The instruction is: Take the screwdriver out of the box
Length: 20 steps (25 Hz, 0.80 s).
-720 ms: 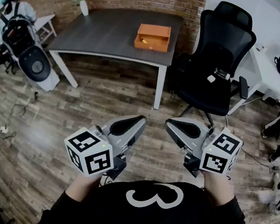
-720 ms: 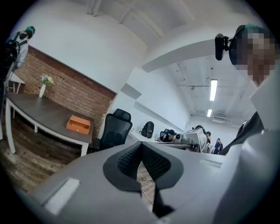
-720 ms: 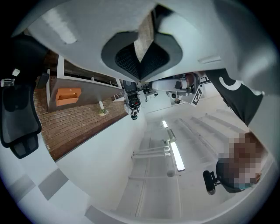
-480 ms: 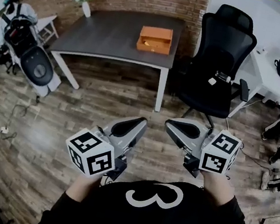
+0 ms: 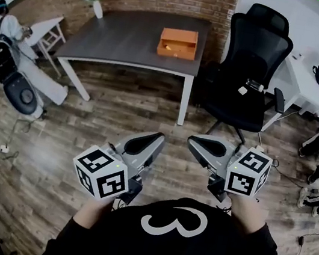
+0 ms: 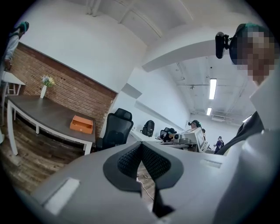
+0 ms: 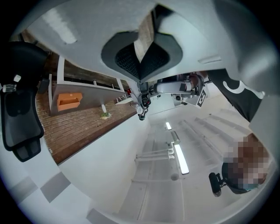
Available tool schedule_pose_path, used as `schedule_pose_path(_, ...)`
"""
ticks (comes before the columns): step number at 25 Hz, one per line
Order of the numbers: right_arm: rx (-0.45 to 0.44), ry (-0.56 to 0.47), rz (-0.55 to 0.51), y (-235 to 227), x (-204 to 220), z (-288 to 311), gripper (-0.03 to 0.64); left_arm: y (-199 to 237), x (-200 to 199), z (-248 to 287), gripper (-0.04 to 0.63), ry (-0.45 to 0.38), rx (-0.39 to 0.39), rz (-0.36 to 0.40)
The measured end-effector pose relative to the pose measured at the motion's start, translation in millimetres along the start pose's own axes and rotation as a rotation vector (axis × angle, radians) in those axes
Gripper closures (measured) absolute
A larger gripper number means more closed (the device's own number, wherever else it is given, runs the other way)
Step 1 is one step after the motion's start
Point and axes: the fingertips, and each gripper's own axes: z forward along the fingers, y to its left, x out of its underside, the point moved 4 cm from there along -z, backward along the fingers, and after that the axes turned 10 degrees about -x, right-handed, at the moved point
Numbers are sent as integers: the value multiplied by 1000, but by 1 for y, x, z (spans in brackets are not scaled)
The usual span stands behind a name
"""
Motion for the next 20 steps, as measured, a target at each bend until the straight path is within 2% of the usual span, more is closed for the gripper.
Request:
schedule_pose_path(6, -22, -1, 4, -5, 5, 6, 615, 8, 6, 4, 584, 16, -18, -9)
schedule_pose_path(11, -27, 1, 17, -22, 9, 39, 615, 48, 10, 5, 584, 17, -25, -33)
schedule_pose_path(20, -45, 0, 46, -108, -17, 80, 615, 121, -1, 59, 583, 43, -84, -76)
